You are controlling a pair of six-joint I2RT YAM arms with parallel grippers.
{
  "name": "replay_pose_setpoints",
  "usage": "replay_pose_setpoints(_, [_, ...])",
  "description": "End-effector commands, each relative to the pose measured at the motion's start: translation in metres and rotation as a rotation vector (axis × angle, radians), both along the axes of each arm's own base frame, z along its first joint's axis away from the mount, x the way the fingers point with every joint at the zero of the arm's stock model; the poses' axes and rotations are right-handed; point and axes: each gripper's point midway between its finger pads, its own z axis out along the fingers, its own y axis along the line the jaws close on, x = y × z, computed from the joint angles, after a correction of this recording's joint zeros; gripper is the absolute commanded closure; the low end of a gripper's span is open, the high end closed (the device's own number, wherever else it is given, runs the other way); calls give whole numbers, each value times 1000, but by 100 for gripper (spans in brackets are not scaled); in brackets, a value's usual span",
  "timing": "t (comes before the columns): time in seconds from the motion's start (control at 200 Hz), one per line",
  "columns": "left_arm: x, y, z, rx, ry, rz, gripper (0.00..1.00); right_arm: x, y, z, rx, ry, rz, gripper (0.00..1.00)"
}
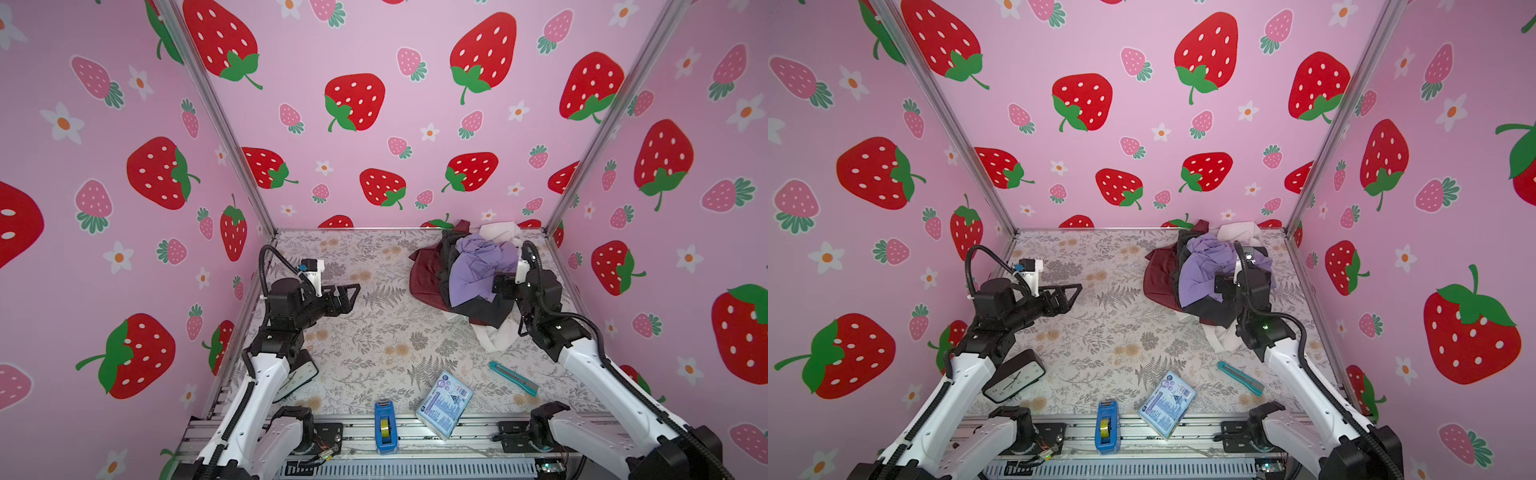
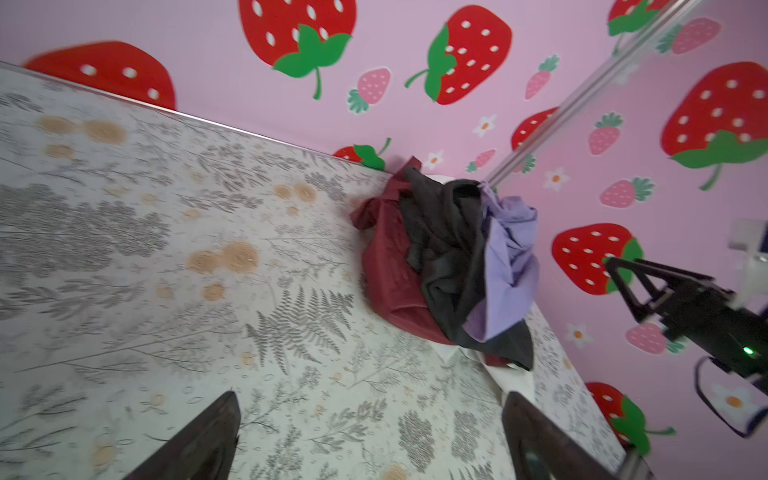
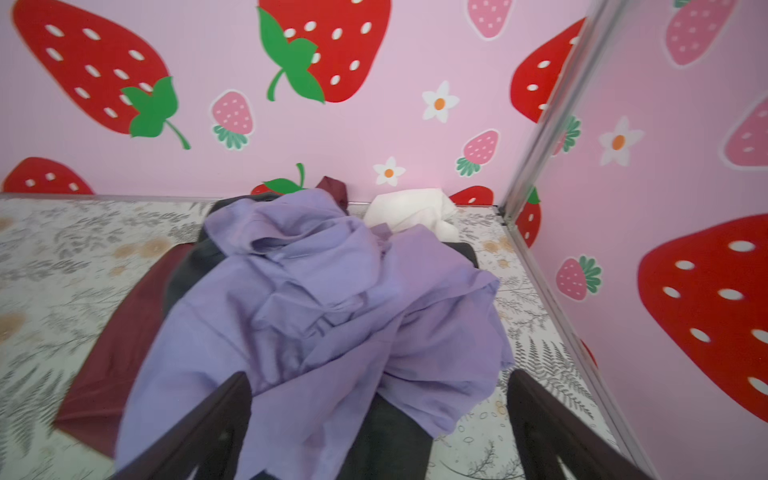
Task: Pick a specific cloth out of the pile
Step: 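Move the right gripper from rest toward the clothes pile, then lower the right gripper onto the maroon shirt and close on it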
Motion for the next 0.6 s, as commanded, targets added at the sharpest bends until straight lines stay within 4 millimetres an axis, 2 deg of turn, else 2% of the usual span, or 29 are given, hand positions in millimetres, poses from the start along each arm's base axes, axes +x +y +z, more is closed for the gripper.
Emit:
replay_pose_setpoints(0.0, [-30,-35,-2,-69,11,-192,1,-6,42,-9,-32,110,123,3])
replay_pose_setpoints(0.105, [-35,-38,-12,-55,30,-210,1,-2,98,-13,-84,153,247,1])
replay_pose_setpoints(0.155, [-36,-38,-15,-51,39,-212,1,3,124,-23,-123,191,297,1])
replay_pose_setpoints(0.335, [-38,-38,-20,-39,49,-216,1,31,190,-51,-214,298,390,0])
replay_pose_setpoints(0.385, [-39,-38,-20,-37,44,-224,1,39,206,-57,-215,316,419,0])
replay_pose_setpoints(0.59, [-40,-41,-25,-30,47,-251,1,61,246,-100,-252,437,473,0])
